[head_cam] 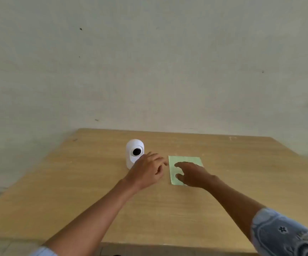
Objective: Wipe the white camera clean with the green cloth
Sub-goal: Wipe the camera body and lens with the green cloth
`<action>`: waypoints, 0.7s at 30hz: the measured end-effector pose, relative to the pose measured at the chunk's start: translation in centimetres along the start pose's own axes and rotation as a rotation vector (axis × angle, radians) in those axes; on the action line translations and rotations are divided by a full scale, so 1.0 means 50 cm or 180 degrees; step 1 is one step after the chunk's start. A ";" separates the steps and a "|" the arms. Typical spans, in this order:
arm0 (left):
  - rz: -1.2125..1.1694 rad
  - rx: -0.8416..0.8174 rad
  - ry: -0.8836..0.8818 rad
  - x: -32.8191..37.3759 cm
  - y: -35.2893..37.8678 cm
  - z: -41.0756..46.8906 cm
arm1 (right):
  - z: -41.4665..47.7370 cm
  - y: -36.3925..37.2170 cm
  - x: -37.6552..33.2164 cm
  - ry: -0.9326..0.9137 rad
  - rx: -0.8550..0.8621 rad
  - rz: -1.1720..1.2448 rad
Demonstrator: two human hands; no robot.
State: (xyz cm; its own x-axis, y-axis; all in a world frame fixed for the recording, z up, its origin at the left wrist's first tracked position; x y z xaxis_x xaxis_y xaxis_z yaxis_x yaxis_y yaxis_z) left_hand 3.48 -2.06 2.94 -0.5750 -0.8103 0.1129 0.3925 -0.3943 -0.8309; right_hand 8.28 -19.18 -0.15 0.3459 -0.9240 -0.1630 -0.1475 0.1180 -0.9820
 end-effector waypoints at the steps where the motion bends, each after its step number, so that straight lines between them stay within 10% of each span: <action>1: -0.0078 -0.0111 -0.0114 0.004 0.016 -0.008 | -0.008 0.007 0.000 0.0028 -0.0004 -0.0003; 21: -0.0922 0.0687 -0.1956 -0.176 -0.024 -0.192 | 0.012 0.052 -0.076 -0.0107 0.1102 0.0262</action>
State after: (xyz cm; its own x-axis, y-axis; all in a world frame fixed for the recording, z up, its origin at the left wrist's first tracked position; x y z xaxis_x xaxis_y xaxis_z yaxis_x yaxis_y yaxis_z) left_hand 1.19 9.72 -2.26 -0.1940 -0.7327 0.6523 0.4552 -0.6562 -0.6018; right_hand 7.15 -15.15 -2.15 0.3770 -0.8945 -0.2404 0.1446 0.3131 -0.9386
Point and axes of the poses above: each hand's wrist, its own z-axis towards the middle knuckle, its own y-axis out of the palm, x = y × z, the point moved 5 cm from there along z, towards the middle knuckle, and after that the axes turned 3 degrees about -x, right-handed, at the moved point
